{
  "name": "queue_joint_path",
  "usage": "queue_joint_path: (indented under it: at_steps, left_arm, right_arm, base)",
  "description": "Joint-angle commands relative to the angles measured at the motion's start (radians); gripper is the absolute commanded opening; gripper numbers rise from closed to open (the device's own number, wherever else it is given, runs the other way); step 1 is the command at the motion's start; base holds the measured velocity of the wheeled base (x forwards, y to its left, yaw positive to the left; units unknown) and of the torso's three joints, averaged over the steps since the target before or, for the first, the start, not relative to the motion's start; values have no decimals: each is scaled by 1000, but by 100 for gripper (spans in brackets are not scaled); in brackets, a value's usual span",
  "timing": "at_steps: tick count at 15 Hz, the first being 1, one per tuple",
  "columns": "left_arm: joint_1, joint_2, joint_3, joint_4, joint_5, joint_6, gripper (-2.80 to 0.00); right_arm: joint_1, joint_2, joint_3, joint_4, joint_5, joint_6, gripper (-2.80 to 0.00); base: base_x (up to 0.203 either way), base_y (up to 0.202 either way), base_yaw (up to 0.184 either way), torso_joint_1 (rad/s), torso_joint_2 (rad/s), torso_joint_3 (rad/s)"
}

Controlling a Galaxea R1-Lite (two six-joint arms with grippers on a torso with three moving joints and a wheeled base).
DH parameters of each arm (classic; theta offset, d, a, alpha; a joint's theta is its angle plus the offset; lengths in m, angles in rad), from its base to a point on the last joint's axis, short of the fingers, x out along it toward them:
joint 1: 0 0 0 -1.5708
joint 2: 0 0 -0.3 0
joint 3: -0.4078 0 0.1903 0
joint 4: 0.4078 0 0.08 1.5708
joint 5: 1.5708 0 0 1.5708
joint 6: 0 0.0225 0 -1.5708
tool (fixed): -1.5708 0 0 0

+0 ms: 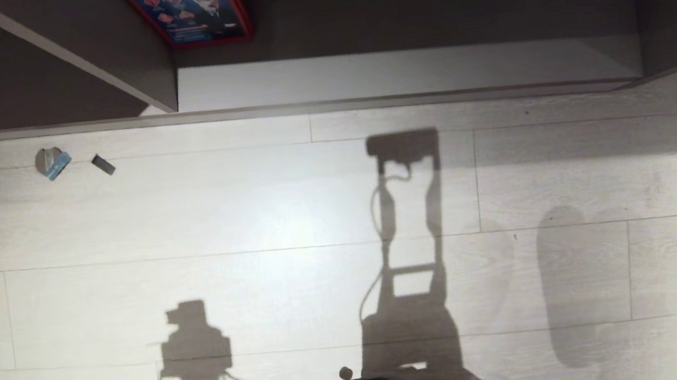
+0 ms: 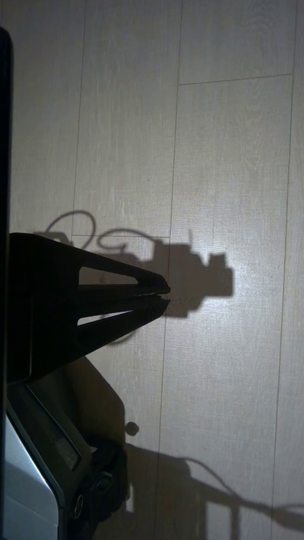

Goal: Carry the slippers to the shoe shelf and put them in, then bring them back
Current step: Place the slippers into the shoe cabinet

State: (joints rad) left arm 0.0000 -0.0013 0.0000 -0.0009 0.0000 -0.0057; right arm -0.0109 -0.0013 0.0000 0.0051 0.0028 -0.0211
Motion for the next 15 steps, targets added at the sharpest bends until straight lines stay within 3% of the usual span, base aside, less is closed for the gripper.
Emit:
queue_joint_path:
  at_steps: [1,15]
  left_arm:
    - [0,1,0,-1,0,0,-280]
    - [0,1,0,-1,0,0,-280]
  right_arm:
    - [0,1,0,-1,0,0,-280]
    - [0,1,0,-1,0,-3,-280]
  base:
    - [0,0,0,6,0,-198]
    - [0,0,0,4,1,-174]
